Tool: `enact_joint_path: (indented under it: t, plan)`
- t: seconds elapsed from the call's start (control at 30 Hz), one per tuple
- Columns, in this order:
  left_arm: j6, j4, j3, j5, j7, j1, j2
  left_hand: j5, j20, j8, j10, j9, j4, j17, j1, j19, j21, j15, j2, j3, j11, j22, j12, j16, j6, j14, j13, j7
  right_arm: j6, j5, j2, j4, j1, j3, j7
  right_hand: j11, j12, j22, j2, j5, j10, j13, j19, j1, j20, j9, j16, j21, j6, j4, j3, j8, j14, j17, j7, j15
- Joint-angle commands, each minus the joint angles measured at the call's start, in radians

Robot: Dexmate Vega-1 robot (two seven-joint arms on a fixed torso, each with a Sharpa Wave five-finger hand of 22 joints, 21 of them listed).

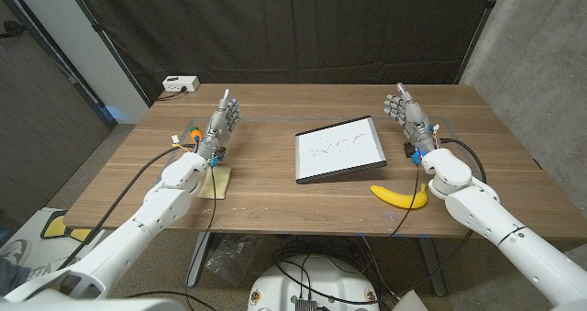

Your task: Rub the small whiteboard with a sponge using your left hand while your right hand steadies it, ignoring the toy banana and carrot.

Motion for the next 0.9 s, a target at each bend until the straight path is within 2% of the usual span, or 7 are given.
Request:
enact_joint_path:
  t: [0.03,0.3,0.37,0.57,0.67,0.73,0.9]
  plan:
    - [0.044,-0.099,-0.011,0.024,0.056,0.049,0.044,0.009,0.0,0.01,0.013,0.003,-0.005,0.003,0.014,0.011,0.007,0.0,0.003,0.002,-0.001,0.004,0.006,0.006,0.012,0.014,0.003,0.001,-0.082,-0.003,-0.076,-0.116,-0.07,0.045,-0.024,0.003,0.004,0.001,0.008,-0.004,0.013,0.003,0.035,0.029,0.008,0.004,0.012,0.013,-0.001,-0.013,0.01,-0.001,0.027,0.002,0.006,0.002]
    - [0.046,-0.129,-0.01,0.045,0.074,0.053,0.053,0.01,0.002,0.01,0.016,0.003,-0.008,0.003,0.022,0.011,0.007,-0.001,0.008,0.003,0.003,0.004,0.006,0.005,0.018,0.019,0.003,0.001,-0.164,0.001,-0.118,-0.201,-0.118,0.083,-0.062,0.012,-0.005,-0.002,-0.003,-0.01,0.004,0.005,0.11,0.126,0.039,0.005,0.014,0.026,-0.038,-0.061,0.031,-0.01,0.086,0.001,0.016,-0.005]
    - [0.033,-0.12,-0.008,0.048,0.064,0.049,0.05,0.01,0.003,0.01,0.016,0.003,-0.009,0.003,0.024,0.01,0.006,-0.001,0.009,0.003,0.0,0.004,0.005,0.005,0.018,0.019,0.003,0.001,-0.182,0.01,-0.122,-0.217,-0.127,0.091,-0.07,0.02,-0.004,-0.002,-0.014,-0.012,0.011,0.005,0.147,0.136,0.044,0.005,0.019,0.035,-0.041,-0.062,0.028,-0.011,0.117,0.001,0.021,-0.001]
    - [-0.004,-0.077,-0.002,0.046,0.014,0.027,0.043,0.01,0.004,0.009,0.017,0.003,-0.01,0.003,0.028,0.007,0.004,-0.002,0.012,0.004,-0.001,0.004,0.005,0.005,0.02,0.022,0.003,0.001,-0.258,0.016,-0.142,-0.267,-0.143,0.11,-0.105,0.033,-0.003,-0.002,-0.023,-0.014,0.018,0.005,0.183,0.141,0.051,0.006,0.018,0.043,-0.041,-0.059,0.024,-0.011,0.138,0.001,0.029,0.009]
    - [-0.009,-0.067,0.0,0.046,0.003,0.021,0.042,0.01,0.005,0.009,0.019,0.003,-0.011,0.003,0.03,0.005,0.004,0.0,0.013,0.004,-0.002,0.004,0.005,0.005,0.02,0.026,0.003,0.0,-0.325,0.053,-0.155,-0.294,-0.141,0.123,-0.107,0.04,-0.004,-0.002,-0.027,-0.014,0.024,0.005,0.237,0.146,0.054,0.006,0.024,0.056,-0.046,-0.054,0.02,-0.013,0.186,0.001,0.034,0.012]
    - [-0.012,-0.06,0.003,0.051,-0.005,0.015,0.045,0.01,0.006,0.008,0.019,0.003,-0.012,0.003,0.033,-0.003,0.0,0.0,0.015,0.005,-0.003,0.004,0.004,0.005,0.021,0.027,0.003,0.0,-0.359,0.089,-0.163,-0.304,-0.138,0.133,-0.092,0.055,-0.003,-0.003,-0.016,-0.012,0.032,0.005,0.282,0.167,0.051,0.007,0.025,0.066,-0.048,-0.055,0.029,-0.013,0.218,0.001,0.038,0.019]
    - [-0.011,-0.05,0.005,0.043,-0.024,0.012,0.048,0.009,0.009,0.005,0.013,0.003,-0.014,0.003,0.041,-0.029,-0.009,0.006,0.02,0.005,0.004,0.004,0.0,-0.001,0.017,0.019,0.003,0.004,-0.4,0.148,-0.178,-0.312,-0.126,0.148,-0.06,0.071,-0.002,-0.004,-0.003,-0.013,0.042,0.005,0.304,0.197,0.064,0.007,0.019,0.068,-0.038,-0.061,0.041,-0.009,0.227,0.0,0.042,0.031]
